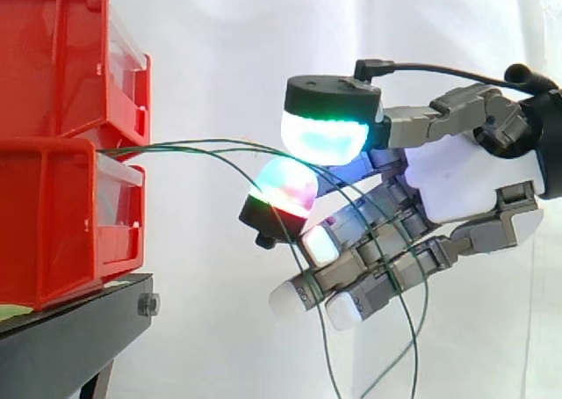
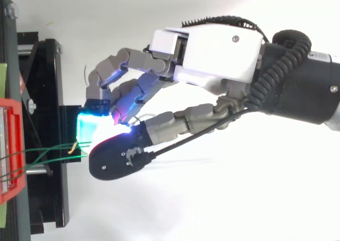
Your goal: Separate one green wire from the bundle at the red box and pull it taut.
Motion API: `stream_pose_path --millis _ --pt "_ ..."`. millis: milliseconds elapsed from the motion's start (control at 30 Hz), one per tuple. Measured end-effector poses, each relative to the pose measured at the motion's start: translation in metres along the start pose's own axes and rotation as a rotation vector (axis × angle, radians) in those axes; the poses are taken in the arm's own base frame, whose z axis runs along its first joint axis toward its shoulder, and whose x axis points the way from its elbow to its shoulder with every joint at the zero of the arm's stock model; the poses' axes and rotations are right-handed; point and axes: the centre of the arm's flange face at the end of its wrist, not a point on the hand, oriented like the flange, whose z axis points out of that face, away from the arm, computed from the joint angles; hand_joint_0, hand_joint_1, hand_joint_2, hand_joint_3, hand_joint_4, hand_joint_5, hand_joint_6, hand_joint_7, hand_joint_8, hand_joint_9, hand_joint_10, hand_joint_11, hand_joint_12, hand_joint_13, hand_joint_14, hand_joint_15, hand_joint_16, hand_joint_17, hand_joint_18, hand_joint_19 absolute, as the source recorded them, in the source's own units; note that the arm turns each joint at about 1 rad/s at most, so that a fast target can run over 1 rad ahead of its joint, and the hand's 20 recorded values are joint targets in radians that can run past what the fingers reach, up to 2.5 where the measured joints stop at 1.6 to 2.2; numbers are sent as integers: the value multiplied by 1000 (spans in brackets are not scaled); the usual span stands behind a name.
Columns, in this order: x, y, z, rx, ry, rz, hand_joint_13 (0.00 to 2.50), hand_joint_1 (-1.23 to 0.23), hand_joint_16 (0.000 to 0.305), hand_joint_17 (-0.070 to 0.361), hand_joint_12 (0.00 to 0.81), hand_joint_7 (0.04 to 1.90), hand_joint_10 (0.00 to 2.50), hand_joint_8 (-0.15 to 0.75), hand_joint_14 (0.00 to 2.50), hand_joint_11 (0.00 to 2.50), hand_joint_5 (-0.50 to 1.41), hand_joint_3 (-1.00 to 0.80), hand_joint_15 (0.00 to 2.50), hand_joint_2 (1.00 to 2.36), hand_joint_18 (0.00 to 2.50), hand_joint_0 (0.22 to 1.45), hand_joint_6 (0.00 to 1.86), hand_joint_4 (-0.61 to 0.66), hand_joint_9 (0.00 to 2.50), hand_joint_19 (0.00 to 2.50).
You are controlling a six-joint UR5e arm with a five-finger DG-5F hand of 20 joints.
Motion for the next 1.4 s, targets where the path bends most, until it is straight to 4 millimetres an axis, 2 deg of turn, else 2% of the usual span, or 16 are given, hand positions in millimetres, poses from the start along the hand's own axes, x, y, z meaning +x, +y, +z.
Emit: stream_pose_path --millis 233,400,500,700,800,967,1067,1133,1267,1400 --pt "0 0 0 2 0 1 555 -837 48 107 338 974 22 261 14 590 -151 -261 317 1017 553 621 903 57 880 501" --pt "-1 0 0 2 0 5 554 -891 47 107 336 957 19 259 13 592 -154 -385 310 1009 557 642 904 88 874 494" --pt "-1 -1 0 3 -1 5 559 -885 47 106 336 942 19 256 12 583 -152 -440 308 1005 560 627 903 102 879 501" --pt "-1 0 0 2 0 6 573 -769 48 108 341 940 19 261 12 588 -147 -481 310 1002 576 567 899 121 899 505" --pt "-1 0 0 2 0 7 573 -771 48 108 342 946 19 265 12 578 -147 -450 310 1004 573 569 897 120 903 504" --pt "-1 0 0 2 -1 15 562 -819 47 107 338 1006 21 263 14 586 -151 -256 312 1019 561 606 899 59 893 508" --pt "-1 0 0 2 -1 20 559 -823 48 107 338 1008 21 263 13 591 -154 -229 318 1019 555 610 905 43 886 508" --pt "-1 0 0 3 -1 21 554 -862 48 107 337 957 19 257 13 600 -158 -267 315 1017 555 629 907 53 869 500" --pt "-1 0 -1 6 -1 23 557 -925 47 106 337 932 19 257 12 589 -156 -480 299 1002 563 633 902 109 866 492" --pt "-2 0 -1 8 -1 27 567 -902 47 106 336 950 19 257 12 582 -148 -500 301 1000 577 584 896 122 882 489"
